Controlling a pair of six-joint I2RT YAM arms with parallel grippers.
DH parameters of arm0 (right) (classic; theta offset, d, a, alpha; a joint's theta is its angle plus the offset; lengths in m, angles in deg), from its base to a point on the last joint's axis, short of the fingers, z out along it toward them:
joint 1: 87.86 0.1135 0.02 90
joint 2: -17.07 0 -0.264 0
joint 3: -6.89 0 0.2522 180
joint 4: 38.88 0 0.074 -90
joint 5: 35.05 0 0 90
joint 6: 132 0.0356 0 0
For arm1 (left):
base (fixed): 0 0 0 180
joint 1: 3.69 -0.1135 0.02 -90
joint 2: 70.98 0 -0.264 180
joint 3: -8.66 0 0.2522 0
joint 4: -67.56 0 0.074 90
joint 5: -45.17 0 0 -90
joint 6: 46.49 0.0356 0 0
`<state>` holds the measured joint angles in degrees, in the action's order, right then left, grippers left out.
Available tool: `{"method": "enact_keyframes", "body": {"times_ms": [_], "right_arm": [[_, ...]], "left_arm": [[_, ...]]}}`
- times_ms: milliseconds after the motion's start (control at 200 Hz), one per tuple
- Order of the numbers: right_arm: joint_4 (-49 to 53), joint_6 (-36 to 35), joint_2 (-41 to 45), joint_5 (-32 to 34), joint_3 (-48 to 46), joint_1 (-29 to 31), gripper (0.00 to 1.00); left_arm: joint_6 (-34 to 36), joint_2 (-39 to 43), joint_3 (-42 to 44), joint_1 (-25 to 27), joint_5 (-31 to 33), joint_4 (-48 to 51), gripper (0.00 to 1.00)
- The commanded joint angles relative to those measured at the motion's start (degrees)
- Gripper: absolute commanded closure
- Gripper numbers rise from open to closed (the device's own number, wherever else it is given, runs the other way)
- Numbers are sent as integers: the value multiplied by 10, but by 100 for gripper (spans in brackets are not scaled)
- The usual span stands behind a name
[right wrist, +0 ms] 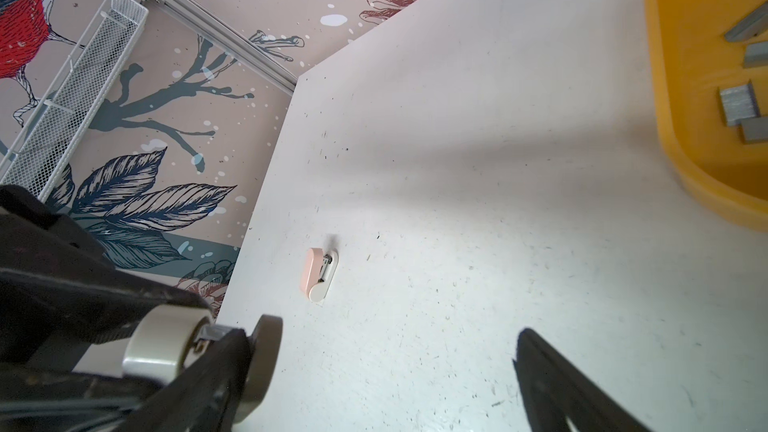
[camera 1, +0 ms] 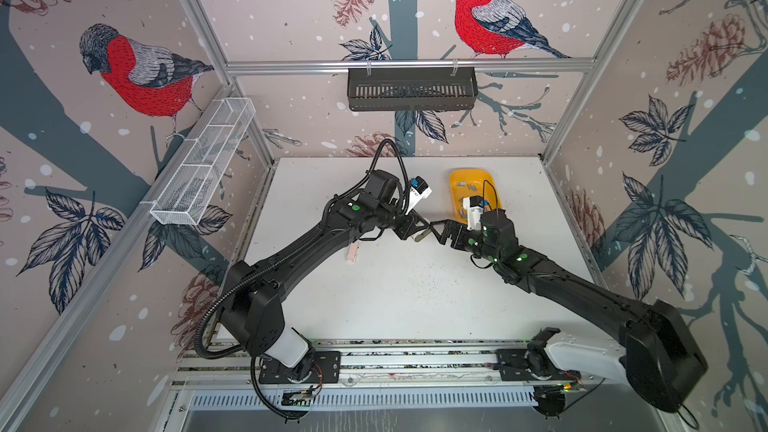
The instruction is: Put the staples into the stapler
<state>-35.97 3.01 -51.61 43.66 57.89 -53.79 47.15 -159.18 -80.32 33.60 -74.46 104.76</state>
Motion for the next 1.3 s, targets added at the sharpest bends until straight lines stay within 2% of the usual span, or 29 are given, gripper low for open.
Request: {"method": "enact_keyframes", "body": {"times_ms": [0,610,815,1041,1291], "right_arm": [[54,-3,-6,32,-6,0,1],[57,2,-9,44,-15,1,0],[36,-5,24,39,-25,0,0],[28,3,84,1,-33,-20,0],[-44,42,89,-105,-42,-45,0]], "left_arm": [[8,4,-2,1,-23,-45,98],[4,1,-1,1,-20,-47,100],[5,-3,-3,1,-22,-44,100],[4,1,-3,1,-25,-45,100],[3,4,-3,1,-31,-46,100]]}}
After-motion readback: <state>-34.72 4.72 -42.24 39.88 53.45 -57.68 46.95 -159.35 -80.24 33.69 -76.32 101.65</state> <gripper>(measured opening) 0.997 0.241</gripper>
